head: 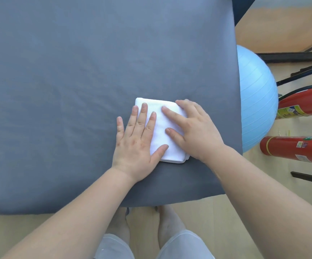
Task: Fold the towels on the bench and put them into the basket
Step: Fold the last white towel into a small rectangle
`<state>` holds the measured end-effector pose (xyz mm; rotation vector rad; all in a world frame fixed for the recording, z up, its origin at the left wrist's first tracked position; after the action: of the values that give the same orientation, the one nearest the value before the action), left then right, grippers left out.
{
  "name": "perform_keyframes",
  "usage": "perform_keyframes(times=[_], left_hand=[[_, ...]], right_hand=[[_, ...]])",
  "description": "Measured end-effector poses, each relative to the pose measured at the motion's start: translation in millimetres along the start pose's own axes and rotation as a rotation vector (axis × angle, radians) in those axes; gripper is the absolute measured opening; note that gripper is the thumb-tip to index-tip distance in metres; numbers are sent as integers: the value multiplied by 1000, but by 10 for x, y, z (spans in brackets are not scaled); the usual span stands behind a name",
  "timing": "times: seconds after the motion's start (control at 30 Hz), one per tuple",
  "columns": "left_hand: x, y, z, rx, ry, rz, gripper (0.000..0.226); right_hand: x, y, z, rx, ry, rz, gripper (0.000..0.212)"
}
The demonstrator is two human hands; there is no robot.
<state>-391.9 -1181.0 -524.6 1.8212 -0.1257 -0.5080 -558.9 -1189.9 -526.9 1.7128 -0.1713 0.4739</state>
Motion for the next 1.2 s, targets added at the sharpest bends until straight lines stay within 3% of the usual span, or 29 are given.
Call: perform_keyframes(times=[0.1,0.23,0.3,0.4,0.47,0.57,0.7,0.87,1.03,1.13,1.2], left_hand=[[154,86,-127,-58,93,-66,84],[370,150,-205,-35,226,-109,97],[445,170,-199,21,218,-90,99],[517,215,-160,98,181,-87,99],[530,296,-115,94,150,-128,102],[537,401,18,142,91,-129,107],[546,458,247,267,35,3,106],[407,479,512,306,-79,254,77],[258,446,568,339,-143,277,46],[254,471,547,289,-174,275,38],[286,536,578,216,-167,251,34]], right_hand=[[82,10,-158,-103,-72,-78,55],[449,-119,-574,-27,-213,4,62],[627,-156,-746,-22,-246,49,59],[672,-69,-773,-150,-299,156,52],[638,0,-628,-185,-274,139,65],[641,90,-221,-30,-138,-15,93],[559,50,188,311,-90,-142,104],[565,4,295,378,-111,-193,68],[545,-18,280,566,-134,-80,69],[558,31,336,525,-106,-109,56],[561,94,421,383,-76,-152,42]])
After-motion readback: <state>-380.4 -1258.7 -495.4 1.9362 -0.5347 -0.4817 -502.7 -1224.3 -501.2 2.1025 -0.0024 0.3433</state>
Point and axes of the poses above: each hand's wrist, its own z-axis towards the middle knuckle, its own y-axis out of the back of the hand, x = y × z, the point moved 6 cm from there along z, towards the middle knuckle, and after that the axes turned 4 degrees about y, right-handed, at the moved point
